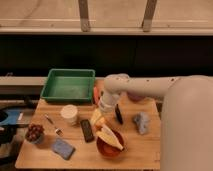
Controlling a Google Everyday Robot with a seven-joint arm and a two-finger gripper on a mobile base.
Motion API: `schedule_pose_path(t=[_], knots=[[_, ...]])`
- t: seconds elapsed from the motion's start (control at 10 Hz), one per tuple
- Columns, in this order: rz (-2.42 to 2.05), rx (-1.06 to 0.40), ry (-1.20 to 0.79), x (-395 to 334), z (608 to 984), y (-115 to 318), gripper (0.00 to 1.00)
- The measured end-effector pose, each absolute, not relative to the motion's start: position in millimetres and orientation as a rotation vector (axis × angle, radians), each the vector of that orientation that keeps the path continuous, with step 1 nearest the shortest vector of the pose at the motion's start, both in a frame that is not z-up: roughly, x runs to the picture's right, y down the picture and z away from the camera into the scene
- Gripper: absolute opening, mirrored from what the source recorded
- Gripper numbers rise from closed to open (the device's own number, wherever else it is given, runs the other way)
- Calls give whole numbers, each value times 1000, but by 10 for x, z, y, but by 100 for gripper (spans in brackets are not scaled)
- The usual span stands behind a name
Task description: Place apple in paper cup
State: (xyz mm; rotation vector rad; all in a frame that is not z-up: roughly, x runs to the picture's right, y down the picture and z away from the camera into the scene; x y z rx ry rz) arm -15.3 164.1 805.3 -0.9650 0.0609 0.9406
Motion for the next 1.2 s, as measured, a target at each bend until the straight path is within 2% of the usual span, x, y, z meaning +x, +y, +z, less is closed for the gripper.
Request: schedule_pose_path(t=[0.6,1.2], knots=[[927,-1039,77,-278,8224,1861,74],[918,-996,117,-396,8224,1888,16]])
